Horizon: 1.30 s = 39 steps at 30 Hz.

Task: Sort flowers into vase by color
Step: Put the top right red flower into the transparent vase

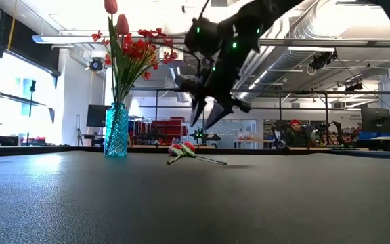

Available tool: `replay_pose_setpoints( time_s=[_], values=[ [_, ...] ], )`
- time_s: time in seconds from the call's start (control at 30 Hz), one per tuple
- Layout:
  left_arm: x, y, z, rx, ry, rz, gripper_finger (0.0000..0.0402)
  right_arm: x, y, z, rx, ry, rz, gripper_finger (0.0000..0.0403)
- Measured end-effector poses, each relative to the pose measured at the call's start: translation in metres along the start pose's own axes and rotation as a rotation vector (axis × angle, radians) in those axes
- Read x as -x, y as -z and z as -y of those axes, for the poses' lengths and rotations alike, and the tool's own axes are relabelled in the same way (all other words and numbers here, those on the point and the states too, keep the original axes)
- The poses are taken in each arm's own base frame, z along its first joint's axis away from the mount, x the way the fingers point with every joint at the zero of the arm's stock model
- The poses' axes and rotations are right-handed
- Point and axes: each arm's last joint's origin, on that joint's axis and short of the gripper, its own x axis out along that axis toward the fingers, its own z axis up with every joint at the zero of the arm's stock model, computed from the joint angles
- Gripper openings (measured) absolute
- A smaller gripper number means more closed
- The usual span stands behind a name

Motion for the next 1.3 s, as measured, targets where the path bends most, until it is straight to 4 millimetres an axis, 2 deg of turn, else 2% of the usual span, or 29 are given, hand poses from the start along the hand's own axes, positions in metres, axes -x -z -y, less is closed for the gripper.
replay_pose_setpoints(
  time_s=[0.2, 0.53, 0.7, 0.77, 0.97, 1.13, 1.3],
  values=[
    [-0.001, 0.000, -0.001, 0.009, -0.034, 0.019, 0.0209, -0.033, -0.010, 0.018, 0.014, -0.053, -0.096, 0.0151],
    [-0.018, 0.020, 0.001, -0.013, -0.098, -0.019, 0.0209, -0.059, -0.003, 0.025, 0.013, -0.052, -0.151, 0.0148],
    [-0.026, 0.024, 0.005, -0.029, -0.149, -0.017, 0.0209, -0.068, 0.001, 0.026, 0.012, -0.035, -0.165, 0.0130],
    [-0.029, 0.024, 0.007, -0.036, -0.165, -0.015, 0.0209, -0.068, 0.001, 0.026, 0.009, -0.030, -0.168, 0.0109],
    [-0.036, 0.019, 0.013, -0.054, -0.247, 0.071, 0.0209, -0.067, 0.002, 0.026, 0.043, -0.043, -0.173, 0.0010],
    [-0.033, 0.010, 0.014, -0.047, -0.283, 0.155, 0.0209, -0.067, 0.002, 0.024, -0.035, -0.064, -0.183, 0.0010],
    [-0.030, 0.004, 0.015, -0.032, -0.269, 0.174, 0.0209, -0.049, 0.003, 0.014, -0.070, -0.080, -0.164, 0.0003]
  ],
)
